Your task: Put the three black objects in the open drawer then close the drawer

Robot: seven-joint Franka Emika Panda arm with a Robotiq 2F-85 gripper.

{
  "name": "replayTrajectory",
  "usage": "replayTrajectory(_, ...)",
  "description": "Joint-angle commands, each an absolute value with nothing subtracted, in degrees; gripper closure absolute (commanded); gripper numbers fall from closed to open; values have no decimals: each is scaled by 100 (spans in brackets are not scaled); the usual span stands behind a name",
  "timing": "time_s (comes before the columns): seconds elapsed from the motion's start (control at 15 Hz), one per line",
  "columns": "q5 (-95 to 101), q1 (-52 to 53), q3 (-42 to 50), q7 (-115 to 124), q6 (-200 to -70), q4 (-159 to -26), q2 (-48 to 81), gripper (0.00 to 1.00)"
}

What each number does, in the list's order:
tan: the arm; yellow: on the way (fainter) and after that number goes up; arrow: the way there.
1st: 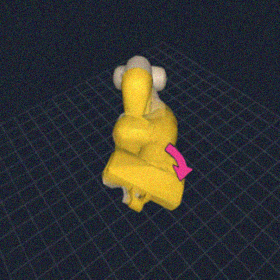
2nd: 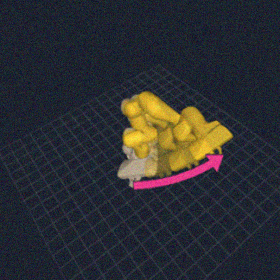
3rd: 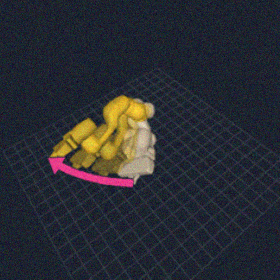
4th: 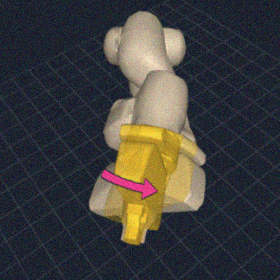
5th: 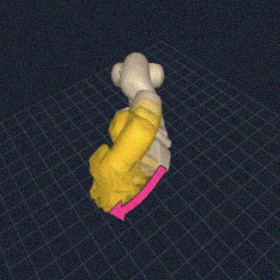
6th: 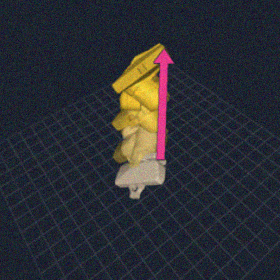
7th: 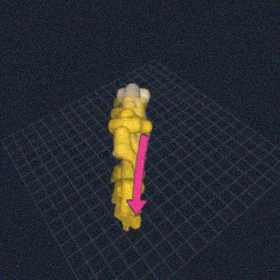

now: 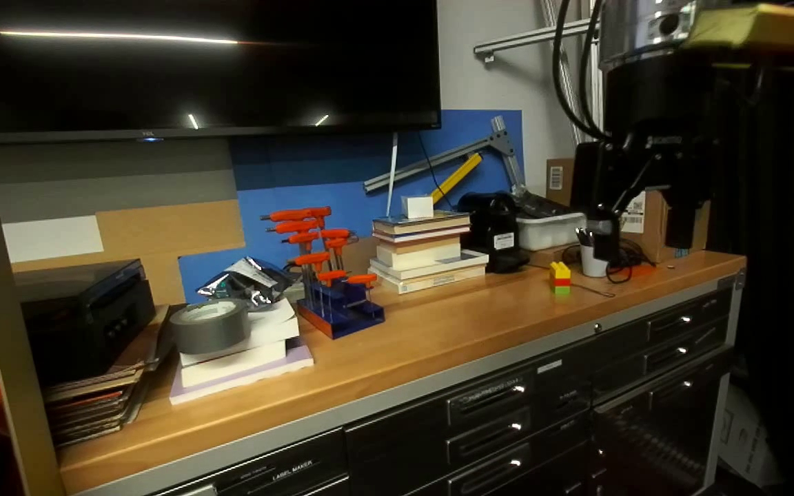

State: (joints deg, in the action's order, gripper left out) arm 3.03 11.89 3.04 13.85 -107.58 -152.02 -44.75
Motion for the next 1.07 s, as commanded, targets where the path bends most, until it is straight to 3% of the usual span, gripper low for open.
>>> replayTrajectory(0.0,191,766,119,621,-9968,-15183,-5189,0)
replayTrajectory(0.4,238,373,146,237,-9276,-15250,-5744,0)
replayTrajectory(1.0,224,218,77,288,-9237,-15324,-5751,0)
